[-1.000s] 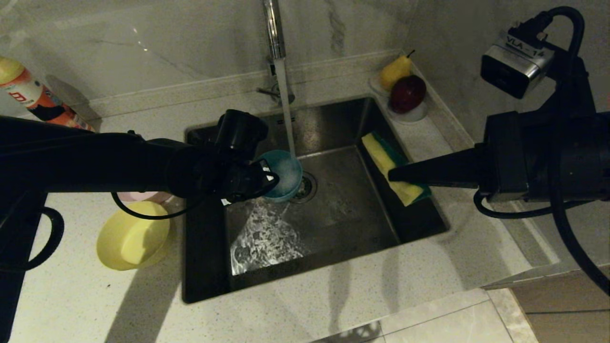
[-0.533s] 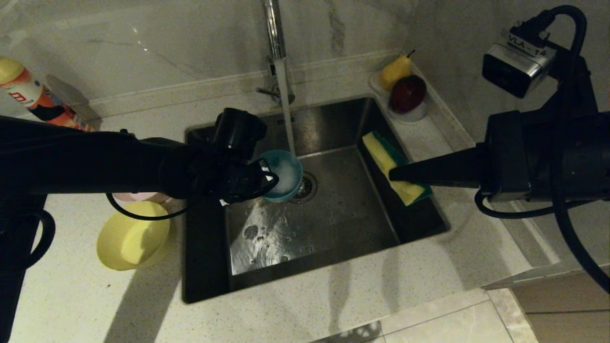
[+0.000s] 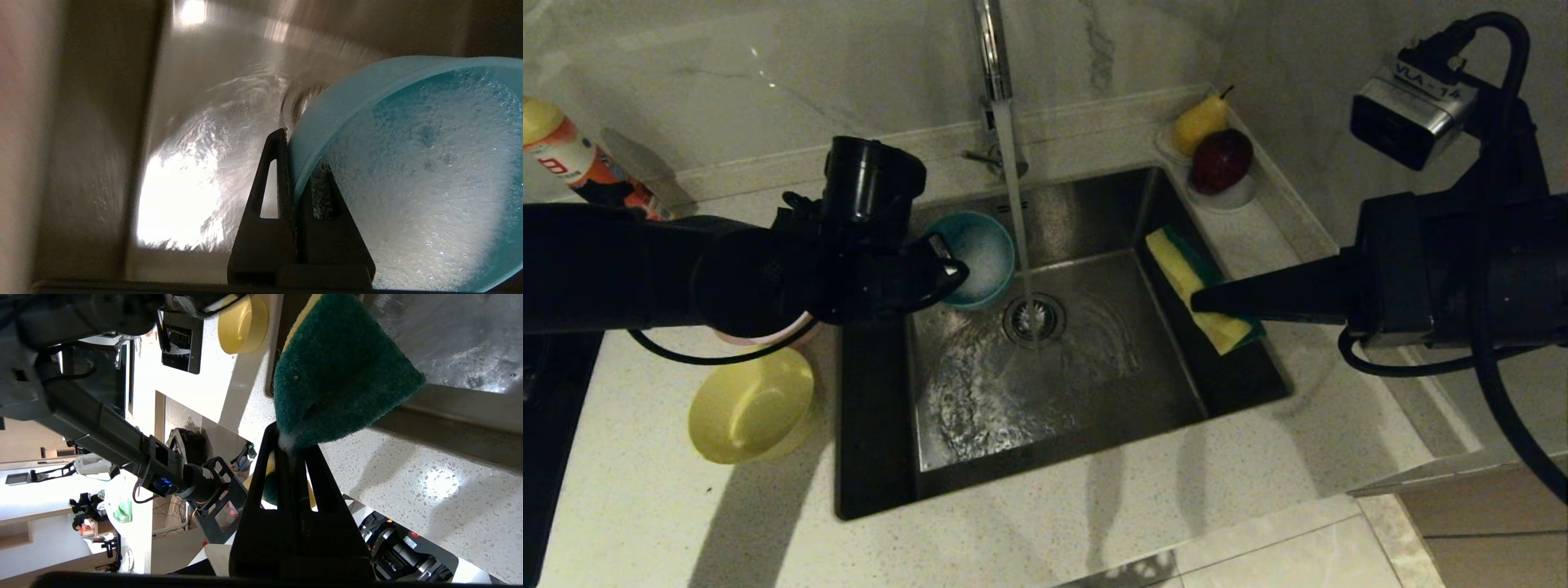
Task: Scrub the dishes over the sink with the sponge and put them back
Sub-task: Rinse the bowl
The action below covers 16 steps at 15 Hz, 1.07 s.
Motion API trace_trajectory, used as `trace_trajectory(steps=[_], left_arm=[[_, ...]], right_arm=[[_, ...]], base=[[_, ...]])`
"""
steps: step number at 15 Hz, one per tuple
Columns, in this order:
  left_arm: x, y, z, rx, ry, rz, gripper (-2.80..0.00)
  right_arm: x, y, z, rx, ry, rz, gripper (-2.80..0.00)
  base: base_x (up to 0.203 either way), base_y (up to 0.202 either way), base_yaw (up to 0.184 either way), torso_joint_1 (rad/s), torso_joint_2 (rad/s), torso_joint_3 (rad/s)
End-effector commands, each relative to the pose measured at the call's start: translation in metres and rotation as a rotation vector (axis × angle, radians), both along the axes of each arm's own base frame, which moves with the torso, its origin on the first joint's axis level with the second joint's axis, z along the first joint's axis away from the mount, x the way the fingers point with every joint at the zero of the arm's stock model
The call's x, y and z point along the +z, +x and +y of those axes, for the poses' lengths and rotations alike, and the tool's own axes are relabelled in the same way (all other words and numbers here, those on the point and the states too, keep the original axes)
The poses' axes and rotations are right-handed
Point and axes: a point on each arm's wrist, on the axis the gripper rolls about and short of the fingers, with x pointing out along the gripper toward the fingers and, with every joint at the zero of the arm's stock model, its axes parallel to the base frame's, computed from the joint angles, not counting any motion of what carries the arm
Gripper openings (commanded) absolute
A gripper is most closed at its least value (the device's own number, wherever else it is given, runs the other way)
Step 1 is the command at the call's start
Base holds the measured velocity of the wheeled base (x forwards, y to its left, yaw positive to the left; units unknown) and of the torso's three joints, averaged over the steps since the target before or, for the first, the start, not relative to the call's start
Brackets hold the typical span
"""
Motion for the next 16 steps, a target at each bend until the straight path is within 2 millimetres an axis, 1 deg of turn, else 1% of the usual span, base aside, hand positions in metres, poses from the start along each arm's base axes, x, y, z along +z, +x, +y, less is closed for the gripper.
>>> trace_trajectory(steps=[1, 4, 6, 8, 10, 12, 14, 16], left_arm=[[0.02, -0.013, 0.015, -0.002, 0.016, -0.16, -2.8], [0.027, -0.023, 0.022, -0.028, 0.117, -0.358, -2.8], [0.035, -0.028, 0.024, -0.033, 0.185, -0.525, -2.8], [0.035, -0.035, 0.026, -0.051, 0.248, -0.623, -2.8], [0.044, -0.043, 0.029, -0.069, 0.255, -0.708, -2.8], [0.052, -0.051, 0.032, -0.088, 0.248, -0.747, -2.8], [0.07, -0.069, 0.039, -0.133, 0.227, -0.822, -2.8], [0.08, -0.082, 0.044, -0.171, 0.219, -0.867, -2.8]], right_arm=[[0.0, 0.0, 0.0, 0.0, 0.001, 0.006, -2.8], [-0.001, 0.001, 0.0, 0.0, -0.001, 0.007, -2.8], [-0.001, 0.002, 0.0, -0.001, -0.002, 0.008, -2.8], [-0.003, 0.003, 0.001, -0.003, -0.005, 0.012, -2.8], [-0.003, 0.004, 0.001, -0.001, -0.005, 0.011, -2.8], [-0.003, 0.005, 0.002, -0.001, -0.003, 0.008, -2.8], [-0.002, 0.004, 0.001, -0.001, 0.0, 0.005, -2.8], [-0.002, 0.004, 0.001, -0.001, 0.0, 0.004, -2.8]], base=[[0.0, 0.0, 0.0, 0.0, 0.0, 0.0], [0.0, 0.0, 0.0, 0.0, 0.0, 0.0], [0.0, 0.0, 0.0, 0.0, 0.0, 0.0], [0.0, 0.0, 0.0, 0.0, 0.0, 0.0], [0.0, 0.0, 0.0, 0.0, 0.0, 0.0], [0.0, 0.0, 0.0, 0.0, 0.0, 0.0], [0.0, 0.0, 0.0, 0.0, 0.0, 0.0], [0.0, 0.0, 0.0, 0.0, 0.0, 0.0]])
